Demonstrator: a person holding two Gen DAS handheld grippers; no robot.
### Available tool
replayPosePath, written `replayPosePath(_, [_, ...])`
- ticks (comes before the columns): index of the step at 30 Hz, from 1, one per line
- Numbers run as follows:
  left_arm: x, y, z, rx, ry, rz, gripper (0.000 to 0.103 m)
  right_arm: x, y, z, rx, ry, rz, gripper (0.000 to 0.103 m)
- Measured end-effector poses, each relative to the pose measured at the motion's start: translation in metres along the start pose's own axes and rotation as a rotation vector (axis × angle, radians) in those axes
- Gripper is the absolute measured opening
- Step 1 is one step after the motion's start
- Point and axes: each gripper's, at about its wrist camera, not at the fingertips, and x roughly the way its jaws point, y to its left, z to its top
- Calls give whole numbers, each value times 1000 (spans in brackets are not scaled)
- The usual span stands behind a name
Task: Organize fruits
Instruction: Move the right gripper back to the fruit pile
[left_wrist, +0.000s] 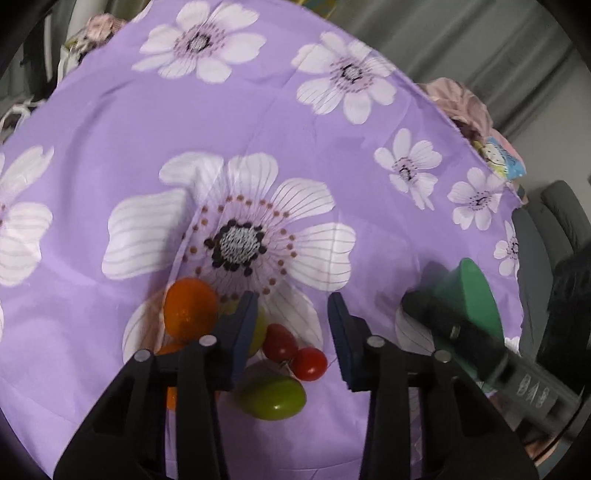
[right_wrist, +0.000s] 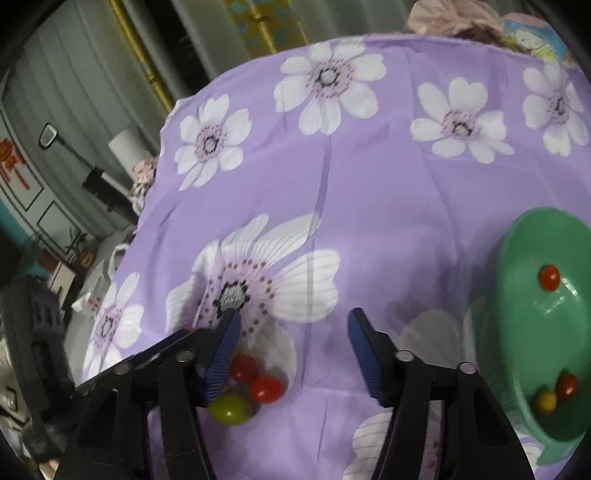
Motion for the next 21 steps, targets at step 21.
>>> replayPosePath(21, [30, -7, -14, 6, 151, 37, 30, 38, 20, -38, -88, 151, -16, 40])
